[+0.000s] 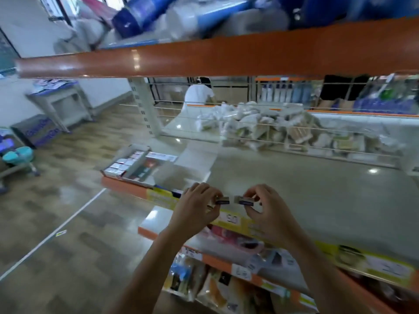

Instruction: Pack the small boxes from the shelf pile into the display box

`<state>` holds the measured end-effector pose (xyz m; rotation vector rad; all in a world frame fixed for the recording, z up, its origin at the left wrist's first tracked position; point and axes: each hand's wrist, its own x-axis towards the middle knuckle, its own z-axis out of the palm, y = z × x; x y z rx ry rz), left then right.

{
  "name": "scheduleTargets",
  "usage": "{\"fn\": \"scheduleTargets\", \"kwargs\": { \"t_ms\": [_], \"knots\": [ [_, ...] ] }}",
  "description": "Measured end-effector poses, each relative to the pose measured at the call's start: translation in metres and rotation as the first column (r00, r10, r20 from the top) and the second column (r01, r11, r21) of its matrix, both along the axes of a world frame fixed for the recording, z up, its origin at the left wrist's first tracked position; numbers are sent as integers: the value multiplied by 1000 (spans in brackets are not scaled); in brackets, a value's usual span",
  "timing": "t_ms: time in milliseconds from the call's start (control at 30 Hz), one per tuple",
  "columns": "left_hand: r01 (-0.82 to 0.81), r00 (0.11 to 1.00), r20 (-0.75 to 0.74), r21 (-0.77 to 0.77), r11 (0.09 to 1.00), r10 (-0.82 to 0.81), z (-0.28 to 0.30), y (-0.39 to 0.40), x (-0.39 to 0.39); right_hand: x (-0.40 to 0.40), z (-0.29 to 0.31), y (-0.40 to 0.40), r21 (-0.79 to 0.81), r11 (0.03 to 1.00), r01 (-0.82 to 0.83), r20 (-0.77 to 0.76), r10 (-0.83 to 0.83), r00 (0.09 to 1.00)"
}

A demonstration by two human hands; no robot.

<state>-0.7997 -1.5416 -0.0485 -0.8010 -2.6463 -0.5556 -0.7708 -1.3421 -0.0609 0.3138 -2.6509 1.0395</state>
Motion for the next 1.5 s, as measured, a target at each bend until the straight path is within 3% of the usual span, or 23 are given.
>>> {"fn": "scheduleTargets", "kwargs": {
  "t_ms": [400, 700, 1067, 1500],
  "knots": [
    [-97, 994, 50, -74, 992, 101, 2, -108, -80, -90, 16, -92, 84, 995, -58, 2, 58, 998],
    [15, 994, 107, -175, 984, 4, 7, -134, -152, -159, 23, -129, 289, 925, -248, 206, 193, 959],
    [251, 966, 127, -271, 929, -225, -11, -147, -202, -170, 4, -157, 370, 921, -124, 343, -11, 939],
    [546, 838, 121, -176, 819, -533, -6, -161, -218, -144, -8, -195, 365, 922, 131, 402, -283, 871]
  ]
}}
